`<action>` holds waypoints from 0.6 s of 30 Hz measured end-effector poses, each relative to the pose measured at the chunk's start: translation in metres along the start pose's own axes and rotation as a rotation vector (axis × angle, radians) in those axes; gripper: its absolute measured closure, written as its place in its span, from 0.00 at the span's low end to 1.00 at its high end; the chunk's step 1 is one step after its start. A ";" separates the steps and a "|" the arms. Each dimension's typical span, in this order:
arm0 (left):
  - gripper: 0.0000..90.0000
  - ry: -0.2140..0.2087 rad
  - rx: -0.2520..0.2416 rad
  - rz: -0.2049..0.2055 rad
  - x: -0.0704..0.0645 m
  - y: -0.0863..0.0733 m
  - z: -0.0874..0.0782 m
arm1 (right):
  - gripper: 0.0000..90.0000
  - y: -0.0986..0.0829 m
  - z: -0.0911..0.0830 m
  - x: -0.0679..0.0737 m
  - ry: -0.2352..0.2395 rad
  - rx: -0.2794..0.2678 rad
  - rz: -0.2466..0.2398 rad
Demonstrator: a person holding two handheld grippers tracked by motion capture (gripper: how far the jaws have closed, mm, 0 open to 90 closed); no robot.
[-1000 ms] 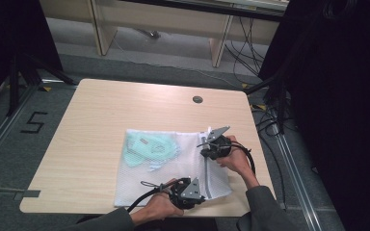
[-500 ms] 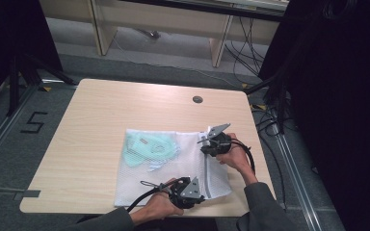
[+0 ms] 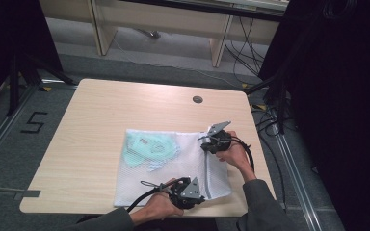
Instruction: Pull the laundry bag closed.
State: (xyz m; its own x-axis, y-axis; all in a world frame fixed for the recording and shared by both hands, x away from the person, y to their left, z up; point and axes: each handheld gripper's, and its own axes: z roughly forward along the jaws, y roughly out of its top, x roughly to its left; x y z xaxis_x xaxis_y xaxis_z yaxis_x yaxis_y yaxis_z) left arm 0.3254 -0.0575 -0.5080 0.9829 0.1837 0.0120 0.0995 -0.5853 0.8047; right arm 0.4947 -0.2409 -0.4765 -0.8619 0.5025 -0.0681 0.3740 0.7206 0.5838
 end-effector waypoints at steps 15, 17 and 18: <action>0.99 -0.005 -0.001 -0.009 0.000 0.001 -0.001 | 0.96 0.004 0.004 -0.008 -0.003 -0.003 0.000; 0.99 -0.004 -0.003 0.001 0.000 0.001 -0.001 | 0.96 0.005 0.005 -0.009 -0.006 -0.009 -0.007; 0.99 -0.009 -0.002 -0.013 -0.001 0.000 -0.001 | 0.96 0.005 0.004 -0.010 -0.004 -0.006 0.002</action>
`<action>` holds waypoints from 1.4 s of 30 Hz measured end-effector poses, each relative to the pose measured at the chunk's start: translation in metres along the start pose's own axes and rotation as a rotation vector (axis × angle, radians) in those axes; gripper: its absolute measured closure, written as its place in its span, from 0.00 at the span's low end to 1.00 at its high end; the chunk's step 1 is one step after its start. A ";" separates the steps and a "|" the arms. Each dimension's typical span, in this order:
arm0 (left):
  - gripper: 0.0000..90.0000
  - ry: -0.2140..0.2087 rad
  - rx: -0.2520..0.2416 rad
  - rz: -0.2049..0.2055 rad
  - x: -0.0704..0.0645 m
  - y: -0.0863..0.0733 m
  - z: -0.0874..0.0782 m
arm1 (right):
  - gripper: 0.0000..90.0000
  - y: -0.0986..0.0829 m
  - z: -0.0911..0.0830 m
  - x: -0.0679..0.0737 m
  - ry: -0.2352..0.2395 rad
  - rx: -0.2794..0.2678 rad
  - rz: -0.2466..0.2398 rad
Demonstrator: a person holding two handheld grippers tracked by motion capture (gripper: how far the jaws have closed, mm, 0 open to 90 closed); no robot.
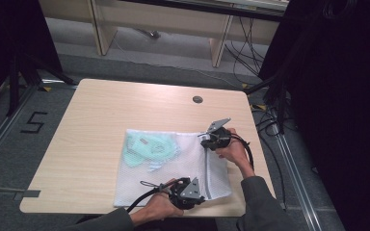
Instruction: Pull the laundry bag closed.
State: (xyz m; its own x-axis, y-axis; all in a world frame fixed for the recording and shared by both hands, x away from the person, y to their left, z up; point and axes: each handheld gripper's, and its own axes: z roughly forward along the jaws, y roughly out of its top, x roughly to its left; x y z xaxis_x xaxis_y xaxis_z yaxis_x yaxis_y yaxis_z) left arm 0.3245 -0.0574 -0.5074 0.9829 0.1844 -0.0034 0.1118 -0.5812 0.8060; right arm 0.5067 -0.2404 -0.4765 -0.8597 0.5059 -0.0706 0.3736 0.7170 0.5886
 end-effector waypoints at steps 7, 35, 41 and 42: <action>0.99 0.004 0.001 -0.001 0.000 0.000 -0.001 | 0.96 0.002 0.002 -0.004 0.010 -0.005 0.006; 0.99 0.002 0.002 -0.003 -0.003 -0.001 0.001 | 0.96 0.003 0.001 -0.021 -0.019 -0.026 0.053; 0.99 0.002 0.005 -0.004 -0.004 -0.002 0.002 | 0.96 0.003 0.003 -0.023 -0.016 -0.029 0.065; 0.99 0.005 0.003 -0.004 -0.004 -0.002 0.001 | 0.96 0.003 0.003 -0.023 -0.016 -0.028 0.063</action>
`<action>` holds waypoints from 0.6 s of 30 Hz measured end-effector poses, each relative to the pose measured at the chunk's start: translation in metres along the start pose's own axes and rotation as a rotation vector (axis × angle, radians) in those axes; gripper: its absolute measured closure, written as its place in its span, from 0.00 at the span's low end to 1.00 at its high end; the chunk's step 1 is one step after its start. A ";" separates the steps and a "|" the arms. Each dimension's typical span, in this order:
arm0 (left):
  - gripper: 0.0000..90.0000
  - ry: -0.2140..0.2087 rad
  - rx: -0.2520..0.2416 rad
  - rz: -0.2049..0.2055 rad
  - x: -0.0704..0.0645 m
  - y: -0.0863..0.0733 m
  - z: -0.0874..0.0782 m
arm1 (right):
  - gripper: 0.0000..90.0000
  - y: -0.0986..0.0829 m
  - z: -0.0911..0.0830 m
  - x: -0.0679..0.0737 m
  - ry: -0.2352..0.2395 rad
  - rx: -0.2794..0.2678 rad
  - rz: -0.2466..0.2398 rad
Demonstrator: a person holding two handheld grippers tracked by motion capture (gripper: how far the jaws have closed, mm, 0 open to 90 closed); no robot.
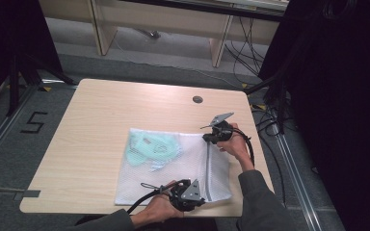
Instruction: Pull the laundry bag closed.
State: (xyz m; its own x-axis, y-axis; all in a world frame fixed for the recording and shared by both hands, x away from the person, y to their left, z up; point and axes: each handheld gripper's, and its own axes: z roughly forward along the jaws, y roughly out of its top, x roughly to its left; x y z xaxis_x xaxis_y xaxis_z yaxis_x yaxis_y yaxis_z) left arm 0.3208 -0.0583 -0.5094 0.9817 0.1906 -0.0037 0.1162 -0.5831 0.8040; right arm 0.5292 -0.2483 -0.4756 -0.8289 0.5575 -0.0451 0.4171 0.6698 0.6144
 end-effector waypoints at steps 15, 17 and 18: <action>0.99 -0.022 0.002 -0.045 -0.001 0.000 0.000 | 0.96 -0.001 0.004 -0.005 -0.013 -0.006 0.018; 0.99 -0.026 0.010 -0.039 -0.002 -0.001 0.001 | 0.96 -0.001 0.003 -0.007 -0.021 -0.007 0.020; 0.99 -0.026 0.009 -0.043 -0.002 -0.001 0.001 | 0.96 -0.001 0.003 -0.007 -0.019 -0.010 0.020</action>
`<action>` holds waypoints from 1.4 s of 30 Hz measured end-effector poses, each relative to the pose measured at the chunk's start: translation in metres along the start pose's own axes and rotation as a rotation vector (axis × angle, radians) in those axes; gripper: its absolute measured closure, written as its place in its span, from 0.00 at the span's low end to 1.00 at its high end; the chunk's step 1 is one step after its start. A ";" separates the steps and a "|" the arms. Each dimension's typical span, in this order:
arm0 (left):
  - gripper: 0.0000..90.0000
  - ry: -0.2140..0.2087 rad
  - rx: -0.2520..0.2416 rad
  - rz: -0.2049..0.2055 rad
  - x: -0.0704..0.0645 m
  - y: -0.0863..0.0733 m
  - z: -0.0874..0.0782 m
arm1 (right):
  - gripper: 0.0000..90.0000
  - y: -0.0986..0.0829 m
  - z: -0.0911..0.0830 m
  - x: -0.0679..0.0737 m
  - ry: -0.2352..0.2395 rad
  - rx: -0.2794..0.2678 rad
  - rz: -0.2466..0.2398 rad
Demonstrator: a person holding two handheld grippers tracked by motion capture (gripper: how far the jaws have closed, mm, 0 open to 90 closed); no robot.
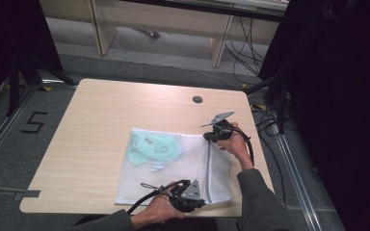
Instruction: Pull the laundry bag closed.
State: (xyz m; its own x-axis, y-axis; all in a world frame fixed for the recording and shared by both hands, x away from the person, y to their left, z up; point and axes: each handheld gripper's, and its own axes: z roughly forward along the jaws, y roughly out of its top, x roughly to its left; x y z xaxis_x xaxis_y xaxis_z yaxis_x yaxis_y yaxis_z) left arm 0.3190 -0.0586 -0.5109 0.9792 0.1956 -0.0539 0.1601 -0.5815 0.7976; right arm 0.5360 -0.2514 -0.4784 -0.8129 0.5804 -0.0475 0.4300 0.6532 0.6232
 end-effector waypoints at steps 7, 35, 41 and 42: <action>0.99 -0.004 -0.003 -0.016 0.001 0.000 -0.001 | 0.96 0.000 0.001 -0.002 0.000 -0.002 0.007; 0.97 0.000 0.005 -0.058 0.008 -0.001 -0.001 | 0.96 0.001 0.002 -0.003 -0.042 -0.035 0.029; 0.92 -0.010 -0.006 -0.100 0.009 -0.001 0.000 | 0.91 0.002 0.003 -0.003 -0.060 -0.049 0.011; 0.90 -0.011 -0.007 -0.103 0.010 -0.001 0.000 | 0.89 0.002 0.004 -0.002 -0.072 -0.045 0.021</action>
State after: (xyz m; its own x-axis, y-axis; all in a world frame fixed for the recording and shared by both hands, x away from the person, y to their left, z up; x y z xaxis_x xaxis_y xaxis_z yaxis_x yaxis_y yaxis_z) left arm 0.3284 -0.0559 -0.5122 0.9591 0.2449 -0.1423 0.2587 -0.5533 0.7918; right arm 0.5403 -0.2498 -0.4798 -0.7729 0.6283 -0.0888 0.4275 0.6190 0.6589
